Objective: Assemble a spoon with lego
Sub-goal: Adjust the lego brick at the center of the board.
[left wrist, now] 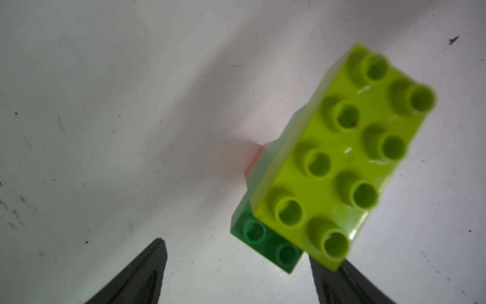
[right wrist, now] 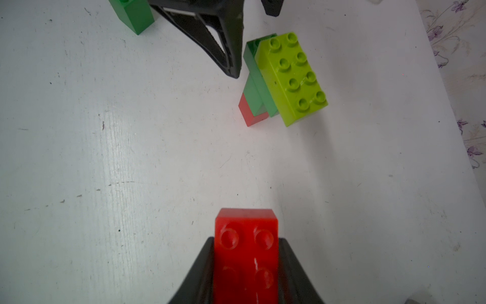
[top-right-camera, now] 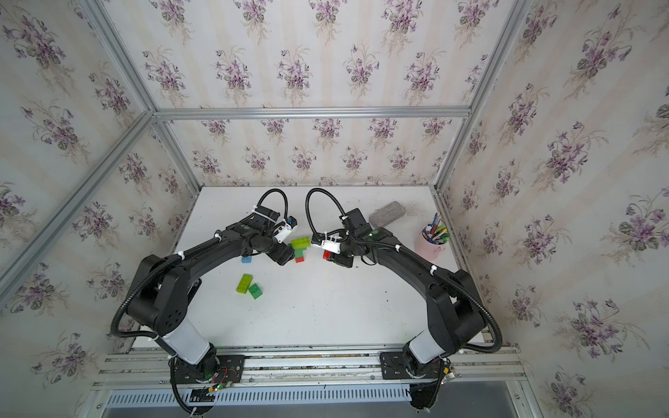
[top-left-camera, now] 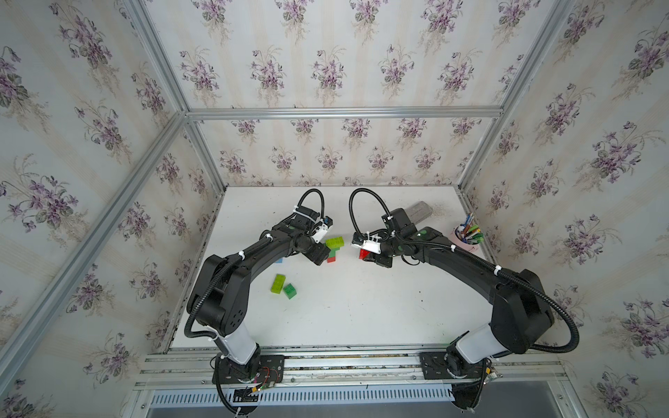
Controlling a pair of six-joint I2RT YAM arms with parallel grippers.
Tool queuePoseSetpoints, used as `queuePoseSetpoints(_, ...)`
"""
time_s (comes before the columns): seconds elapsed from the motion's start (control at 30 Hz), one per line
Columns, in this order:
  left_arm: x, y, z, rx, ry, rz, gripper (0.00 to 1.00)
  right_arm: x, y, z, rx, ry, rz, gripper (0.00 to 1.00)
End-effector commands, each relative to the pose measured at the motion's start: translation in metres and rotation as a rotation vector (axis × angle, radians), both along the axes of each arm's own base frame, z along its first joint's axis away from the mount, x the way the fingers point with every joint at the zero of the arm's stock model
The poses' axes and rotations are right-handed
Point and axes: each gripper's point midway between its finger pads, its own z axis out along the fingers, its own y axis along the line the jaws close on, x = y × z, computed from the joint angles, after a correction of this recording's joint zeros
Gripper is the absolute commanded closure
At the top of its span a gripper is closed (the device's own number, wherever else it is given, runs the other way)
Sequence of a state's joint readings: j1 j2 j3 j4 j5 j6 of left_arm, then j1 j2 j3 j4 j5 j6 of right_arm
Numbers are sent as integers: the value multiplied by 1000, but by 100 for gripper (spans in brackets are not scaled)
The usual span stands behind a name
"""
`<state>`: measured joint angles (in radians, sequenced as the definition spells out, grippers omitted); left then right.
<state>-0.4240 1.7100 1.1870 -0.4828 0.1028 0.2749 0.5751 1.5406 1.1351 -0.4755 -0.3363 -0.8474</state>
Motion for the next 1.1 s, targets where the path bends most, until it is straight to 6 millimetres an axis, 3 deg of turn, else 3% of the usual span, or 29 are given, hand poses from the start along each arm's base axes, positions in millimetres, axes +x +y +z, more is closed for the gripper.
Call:
queuePoseSetpoints(0.0,8,6,1,12,-16,38,12,0,1,2,0,-3,16,70)
queuePoseSetpoints(0.43,16,13,0,-28,-9,83,12,5,6,7,3,2,21,70)
queuePoseSetpoints(0.73,-26,22,19,-74,-61,-79,11,15,21,25,33,8,49,71)
queuePoseSetpoints(0.87,-42,38,25,-79,-91,-96,10,22,42,31,26,0,84,71)
queuePoseSetpoints(0.9,-45,41,34,-90,-117,-92,10,24,48,32,26,0,96,71)
queuePoseSetpoints(1.07,-58,54,35,-105,-117,-75,10,34,75,39,17,8,132,71)
